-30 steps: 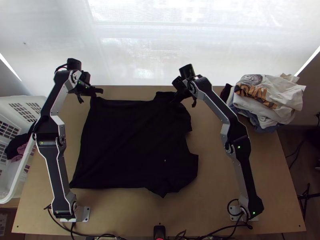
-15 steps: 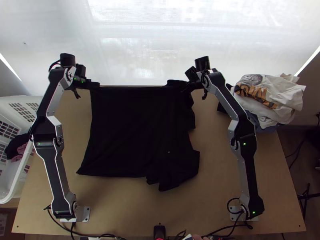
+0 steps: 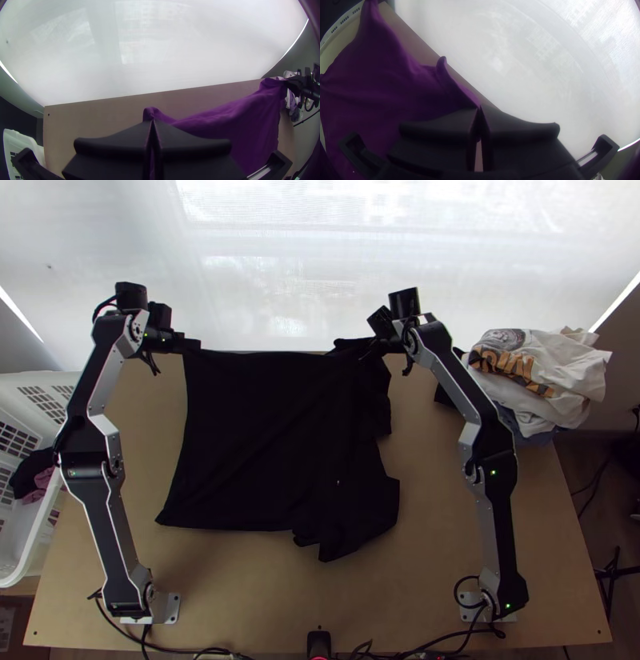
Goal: Fold the t-shirt
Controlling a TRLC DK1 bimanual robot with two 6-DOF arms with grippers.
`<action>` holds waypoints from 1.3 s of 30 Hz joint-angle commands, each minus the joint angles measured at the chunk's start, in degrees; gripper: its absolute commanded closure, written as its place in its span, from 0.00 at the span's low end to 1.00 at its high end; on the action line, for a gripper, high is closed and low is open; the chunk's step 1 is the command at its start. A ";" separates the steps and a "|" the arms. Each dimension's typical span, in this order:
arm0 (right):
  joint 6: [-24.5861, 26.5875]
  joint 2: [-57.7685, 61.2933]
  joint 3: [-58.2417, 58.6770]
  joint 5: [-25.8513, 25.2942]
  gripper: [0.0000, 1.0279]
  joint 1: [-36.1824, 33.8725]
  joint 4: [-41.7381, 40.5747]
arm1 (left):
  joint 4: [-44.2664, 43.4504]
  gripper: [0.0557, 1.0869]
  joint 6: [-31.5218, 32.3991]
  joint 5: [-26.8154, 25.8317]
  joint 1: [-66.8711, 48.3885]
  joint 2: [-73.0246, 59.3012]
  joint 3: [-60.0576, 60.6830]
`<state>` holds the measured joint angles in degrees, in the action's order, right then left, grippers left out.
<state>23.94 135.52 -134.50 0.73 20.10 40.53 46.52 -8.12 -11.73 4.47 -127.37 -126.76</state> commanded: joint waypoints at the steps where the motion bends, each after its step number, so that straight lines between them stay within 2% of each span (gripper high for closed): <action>1: -0.65 -3.95 4.07 0.15 0.97 1.35 0.42 | -2.75 0.97 0.12 -4.18 -0.95 4.32 7.05; 11: -1.44 -8.43 11.89 0.67 0.97 1.35 0.77 | -11.01 0.97 -0.58 -4.27 0.01 11.53 20.41; 21: -0.30 -15.99 28.85 1.03 0.97 2.23 -8.01 | -15.85 0.97 -2.43 -4.27 1.33 16.45 29.64; 27: 0.40 -19.68 34.83 1.03 0.97 2.84 -9.95 | -15.94 0.97 -2.51 -4.45 1.42 19.44 32.01; 39: -0.30 -27.95 45.38 1.03 0.97 4.78 -11.88 | -18.66 0.97 -3.04 -5.06 0.45 27.35 45.55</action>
<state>24.05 111.87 -94.87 1.83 23.66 29.71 29.36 -11.00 -16.56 5.19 -103.85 -87.79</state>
